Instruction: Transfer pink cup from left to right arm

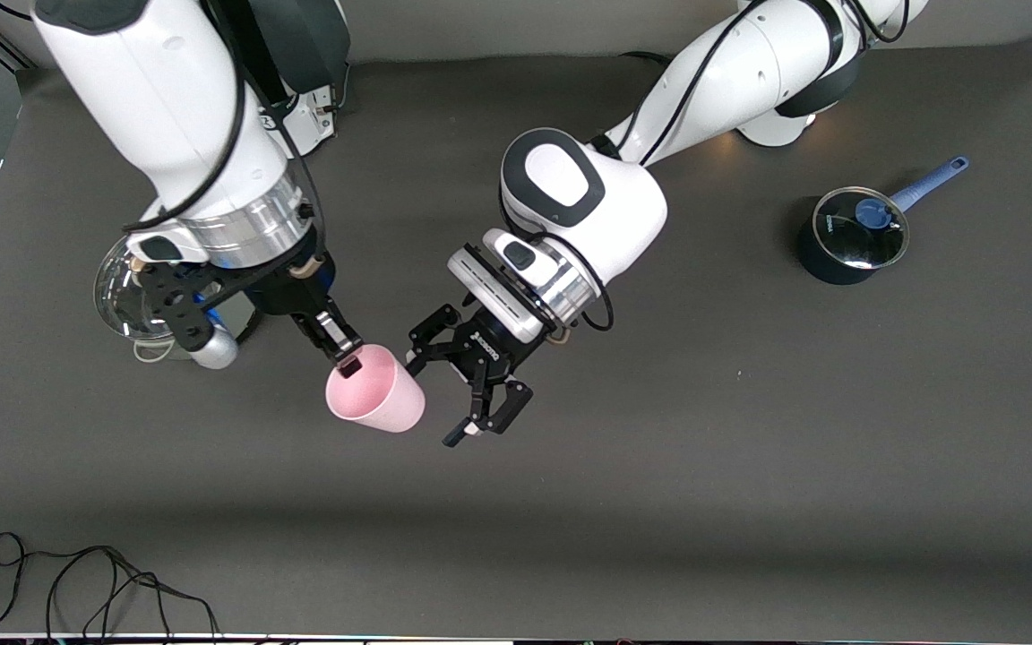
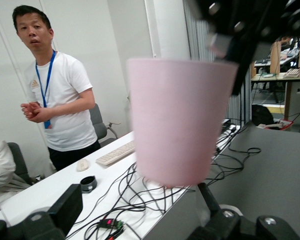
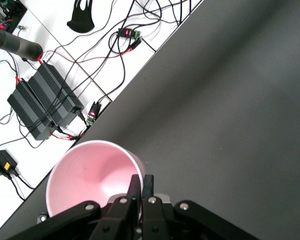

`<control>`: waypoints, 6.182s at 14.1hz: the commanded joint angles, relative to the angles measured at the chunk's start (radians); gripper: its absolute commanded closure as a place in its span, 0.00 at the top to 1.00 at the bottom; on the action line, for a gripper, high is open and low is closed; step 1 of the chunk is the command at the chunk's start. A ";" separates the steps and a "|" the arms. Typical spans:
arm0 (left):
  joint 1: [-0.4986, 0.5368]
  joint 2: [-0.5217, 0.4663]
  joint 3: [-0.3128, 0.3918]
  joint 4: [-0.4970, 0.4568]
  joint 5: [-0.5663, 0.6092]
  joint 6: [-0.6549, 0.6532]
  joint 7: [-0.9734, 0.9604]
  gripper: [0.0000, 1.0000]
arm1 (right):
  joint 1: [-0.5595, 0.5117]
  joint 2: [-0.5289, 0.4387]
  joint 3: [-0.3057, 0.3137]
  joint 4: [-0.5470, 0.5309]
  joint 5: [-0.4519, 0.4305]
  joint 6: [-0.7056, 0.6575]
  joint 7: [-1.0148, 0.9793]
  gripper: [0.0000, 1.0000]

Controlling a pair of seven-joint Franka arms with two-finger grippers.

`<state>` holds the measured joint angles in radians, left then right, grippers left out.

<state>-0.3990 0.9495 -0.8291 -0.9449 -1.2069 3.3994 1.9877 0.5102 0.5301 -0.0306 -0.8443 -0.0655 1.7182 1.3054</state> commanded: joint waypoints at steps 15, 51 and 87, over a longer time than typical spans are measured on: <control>0.609 -0.049 0.051 -0.337 0.318 -0.752 -0.016 1.00 | -0.100 -0.044 0.009 -0.006 -0.011 -0.051 -0.109 0.00; 0.968 -0.580 0.085 -0.344 1.544 -2.053 -1.949 1.00 | -0.598 0.013 -0.008 -0.788 0.211 0.589 -1.657 0.00; 0.427 -0.945 0.729 -0.707 1.187 -1.757 -1.886 1.00 | -0.587 -0.349 -0.028 -0.809 0.128 0.131 -1.534 1.00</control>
<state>0.0447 0.0255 -0.1317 -1.6478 0.0246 1.6252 0.0749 -0.0873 0.2621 -0.0563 -1.6474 0.0755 1.9440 -0.3132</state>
